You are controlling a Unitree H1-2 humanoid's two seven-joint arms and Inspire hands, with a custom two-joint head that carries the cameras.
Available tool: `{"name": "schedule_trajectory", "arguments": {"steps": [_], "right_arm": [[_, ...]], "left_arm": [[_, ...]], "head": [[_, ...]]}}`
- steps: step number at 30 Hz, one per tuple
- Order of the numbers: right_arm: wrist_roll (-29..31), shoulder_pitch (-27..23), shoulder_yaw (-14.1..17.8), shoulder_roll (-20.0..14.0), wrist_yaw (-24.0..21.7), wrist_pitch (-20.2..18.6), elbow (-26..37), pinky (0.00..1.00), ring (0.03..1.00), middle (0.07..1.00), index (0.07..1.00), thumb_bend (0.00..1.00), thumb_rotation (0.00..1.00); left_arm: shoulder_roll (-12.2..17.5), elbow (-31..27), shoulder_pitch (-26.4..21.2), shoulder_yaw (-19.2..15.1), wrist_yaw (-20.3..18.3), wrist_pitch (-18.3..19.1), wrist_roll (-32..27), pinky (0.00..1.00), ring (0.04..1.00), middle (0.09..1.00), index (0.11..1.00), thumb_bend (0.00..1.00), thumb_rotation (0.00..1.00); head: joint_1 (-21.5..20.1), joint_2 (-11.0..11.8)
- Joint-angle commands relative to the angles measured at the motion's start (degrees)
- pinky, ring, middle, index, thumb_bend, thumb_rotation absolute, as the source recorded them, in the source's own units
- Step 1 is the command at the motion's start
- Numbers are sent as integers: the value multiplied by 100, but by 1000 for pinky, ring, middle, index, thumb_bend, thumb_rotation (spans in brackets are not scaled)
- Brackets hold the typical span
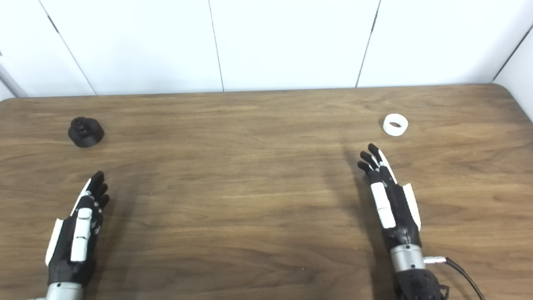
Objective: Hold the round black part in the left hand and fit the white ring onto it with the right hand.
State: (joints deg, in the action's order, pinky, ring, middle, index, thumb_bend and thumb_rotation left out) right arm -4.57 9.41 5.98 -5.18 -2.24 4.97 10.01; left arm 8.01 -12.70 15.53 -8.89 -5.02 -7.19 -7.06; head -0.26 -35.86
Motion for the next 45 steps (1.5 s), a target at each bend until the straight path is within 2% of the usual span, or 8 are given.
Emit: {"name": "schedule_trajectory", "arguments": {"steps": [1,9,15,26,35,45], "right_arm": [[55,252,-19,-20,38,144,-215,938,871,901,941,531,1000],[70,258,-17,-21,31,134,-208,930,869,900,941,530,1000],[127,272,15,-28,31,183,-237,942,871,899,940,520,1000],[282,238,76,-213,-61,528,-615,971,886,908,958,553,1000],[407,199,86,-321,-67,621,-857,996,906,919,972,510,1000],[531,133,58,-413,-104,837,-1069,1000,930,941,995,459,1000]], "left_arm": [[42,-30,32,-27,26,-47,-5,1000,1000,1000,970,426,922],[51,-34,34,-15,16,-30,6,1000,1000,1000,972,427,920],[23,-31,50,0,42,-65,73,1000,1000,999,968,434,909],[-128,129,82,111,145,-224,364,1000,1000,990,955,450,904],[-212,417,29,195,221,-510,569,1000,1000,992,952,490,878],[-269,424,40,322,322,-509,687,1000,1000,988,942,485,864]], "head": [[-3,-1],[-3,-1],[249,86],[993,522],[1471,842],[1587,909]]}}
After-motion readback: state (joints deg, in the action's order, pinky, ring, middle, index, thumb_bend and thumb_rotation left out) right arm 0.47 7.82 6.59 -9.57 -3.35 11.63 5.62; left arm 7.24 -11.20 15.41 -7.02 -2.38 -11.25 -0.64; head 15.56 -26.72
